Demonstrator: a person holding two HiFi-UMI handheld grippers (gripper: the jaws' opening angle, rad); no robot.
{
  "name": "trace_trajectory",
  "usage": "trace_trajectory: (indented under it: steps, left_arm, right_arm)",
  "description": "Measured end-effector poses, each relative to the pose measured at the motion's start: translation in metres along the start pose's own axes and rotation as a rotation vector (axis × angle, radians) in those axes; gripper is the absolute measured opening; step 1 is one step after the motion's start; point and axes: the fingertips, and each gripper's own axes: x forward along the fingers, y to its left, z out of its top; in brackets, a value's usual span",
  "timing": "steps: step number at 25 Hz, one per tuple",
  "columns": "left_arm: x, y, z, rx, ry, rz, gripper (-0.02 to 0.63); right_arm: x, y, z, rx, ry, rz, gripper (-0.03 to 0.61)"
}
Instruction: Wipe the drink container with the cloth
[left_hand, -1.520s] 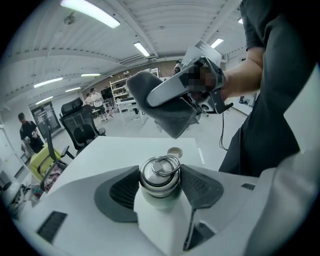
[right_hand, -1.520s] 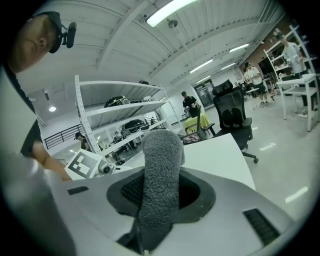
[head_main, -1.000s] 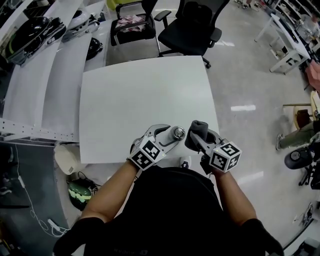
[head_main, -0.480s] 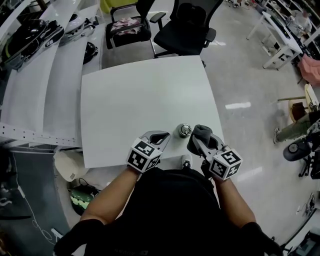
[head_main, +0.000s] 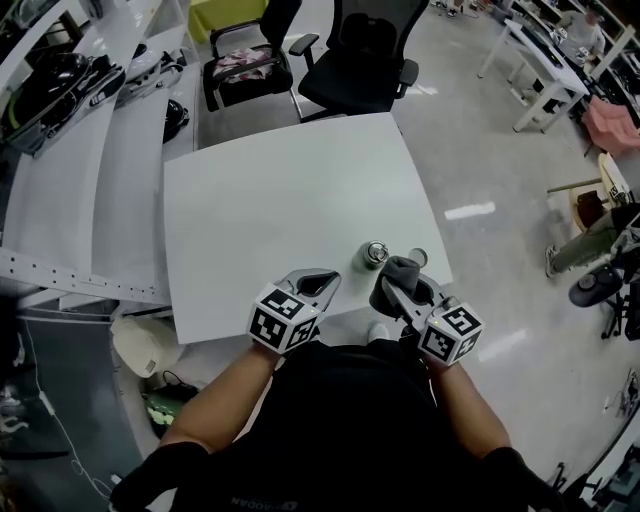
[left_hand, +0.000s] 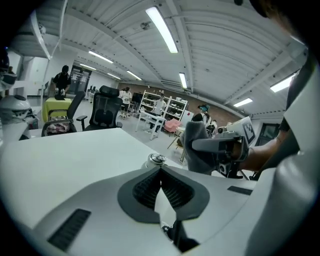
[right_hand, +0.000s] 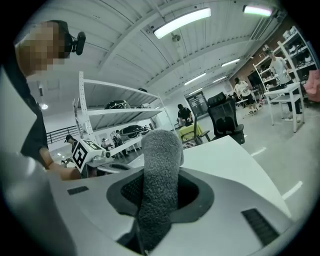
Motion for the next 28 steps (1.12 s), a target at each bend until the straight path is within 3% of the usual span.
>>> trace_trajectory:
  steps: [8,12,16,19,22,28]
  left_arm:
    - [-0.01,-0.04,-0.001,0.047,-0.008,0.046,0.017]
    - [-0.009,-0.061,-0.004,0.02,-0.034,0.107,0.017]
    - [0.0,-0.085,-0.003,-0.027,-0.086,0.2,0.017]
    - [0.011,-0.112,-0.005,-0.044,-0.113,0.251,0.017]
    - [0.026,-0.146,-0.012,-0.058,-0.127,0.279,0.017]
    - [0.042,-0.206,-0.029,-0.089,-0.144,0.323,0.017]
  right_arm:
    - [-0.01,0.012,-0.015,-0.052,0.08,0.073,0.114]
    - [-0.028,0.018,-0.011,-0.114,0.085,0.157,0.114]
    - [-0.062,0.015,-0.008,-0.157,0.085,0.218,0.114]
    - [-0.096,0.006,-0.009,-0.135,0.088,0.24,0.114]
    - [-0.133,-0.006,-0.012,-0.093,0.075,0.262,0.114]
    - [-0.195,-0.017,-0.023,-0.118,0.076,0.3,0.114]
